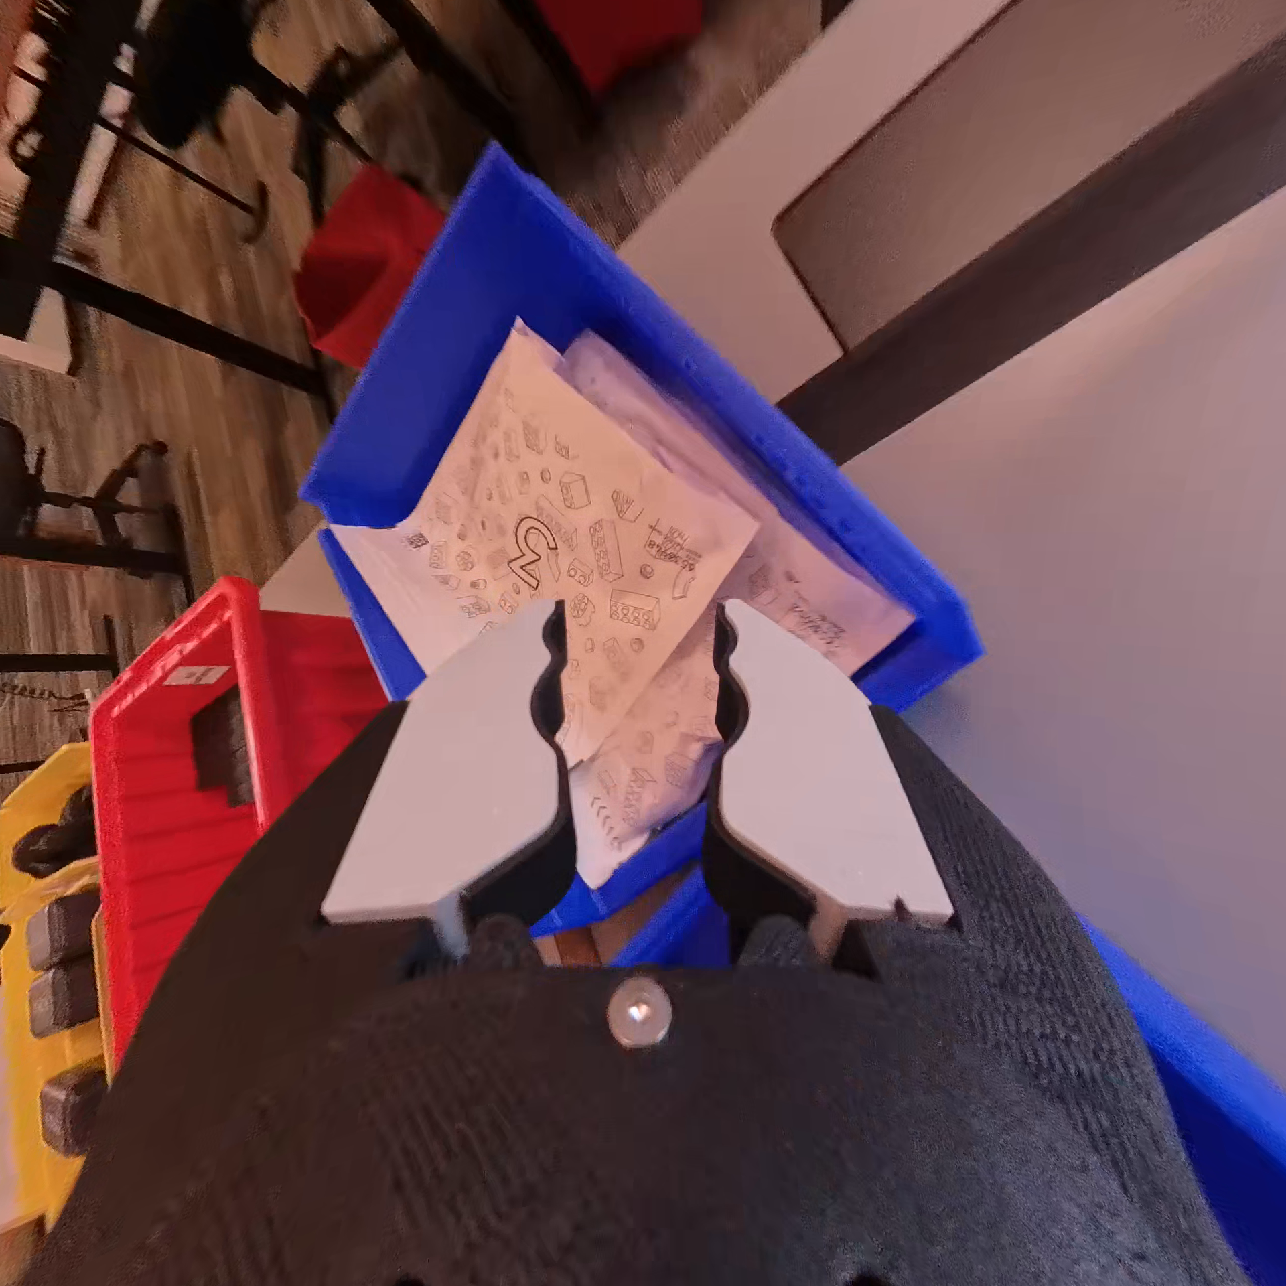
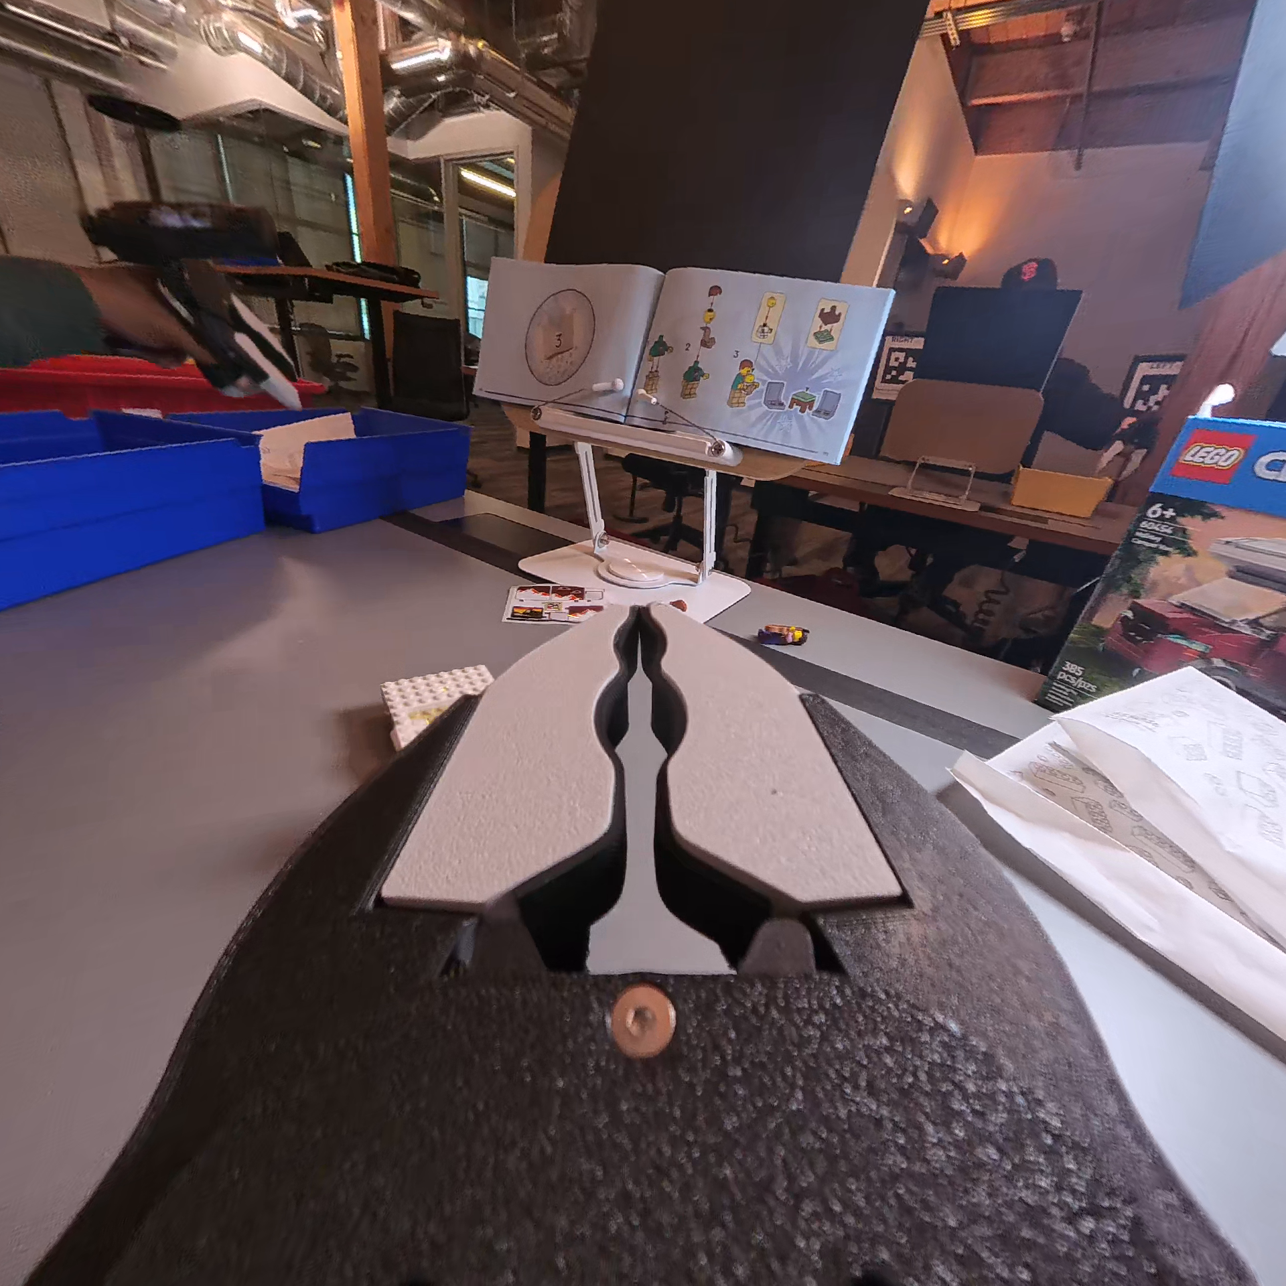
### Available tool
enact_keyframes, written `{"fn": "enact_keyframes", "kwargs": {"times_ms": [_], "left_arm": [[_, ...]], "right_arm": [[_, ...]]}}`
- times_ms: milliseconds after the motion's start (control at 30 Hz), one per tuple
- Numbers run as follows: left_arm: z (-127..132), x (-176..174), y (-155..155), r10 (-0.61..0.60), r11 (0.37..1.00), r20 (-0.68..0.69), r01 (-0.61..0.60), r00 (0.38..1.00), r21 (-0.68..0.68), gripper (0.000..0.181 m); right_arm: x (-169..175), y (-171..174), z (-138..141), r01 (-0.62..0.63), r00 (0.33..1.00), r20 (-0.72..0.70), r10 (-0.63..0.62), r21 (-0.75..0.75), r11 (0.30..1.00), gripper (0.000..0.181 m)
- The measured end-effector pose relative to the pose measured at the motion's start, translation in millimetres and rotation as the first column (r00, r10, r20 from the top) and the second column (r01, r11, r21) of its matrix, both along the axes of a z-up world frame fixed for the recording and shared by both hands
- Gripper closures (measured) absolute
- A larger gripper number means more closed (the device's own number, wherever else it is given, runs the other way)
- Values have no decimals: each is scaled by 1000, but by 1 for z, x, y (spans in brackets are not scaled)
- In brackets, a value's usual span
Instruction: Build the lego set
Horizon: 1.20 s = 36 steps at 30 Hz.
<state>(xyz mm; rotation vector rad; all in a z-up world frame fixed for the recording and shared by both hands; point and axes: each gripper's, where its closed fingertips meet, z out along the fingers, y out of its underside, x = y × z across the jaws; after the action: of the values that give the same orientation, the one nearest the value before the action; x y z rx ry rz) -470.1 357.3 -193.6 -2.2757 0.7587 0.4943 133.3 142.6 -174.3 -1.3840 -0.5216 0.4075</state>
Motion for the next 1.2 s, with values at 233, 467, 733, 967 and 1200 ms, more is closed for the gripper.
{"fn": "enact_keyframes", "kwargs": {"times_ms": [233,467,733,967,1200], "left_arm": [[-60,-33,28,-50,973,-123,21,991,-228,138],[-98,-27,31,-58,912,-96,13,994,-411,124],[-115,-37,33,-55,878,-249,-72,967,-474,122],[-111,-38,37,-93,910,-299,-41,950,-412,150],[-79,-48,42,-173,963,-490,41,854,-268,181]], "right_arm": [[3,8,-7,61,998,30,-60,-7,998,180],[15,26,-26,227,973,72,-220,-102,969,180],[62,38,-30,430,901,23,-434,-187,883,137],[75,35,-25,451,888,0,-459,-184,873,134],[75,33,-24,438,896,3,-445,-182,880,141]]}}
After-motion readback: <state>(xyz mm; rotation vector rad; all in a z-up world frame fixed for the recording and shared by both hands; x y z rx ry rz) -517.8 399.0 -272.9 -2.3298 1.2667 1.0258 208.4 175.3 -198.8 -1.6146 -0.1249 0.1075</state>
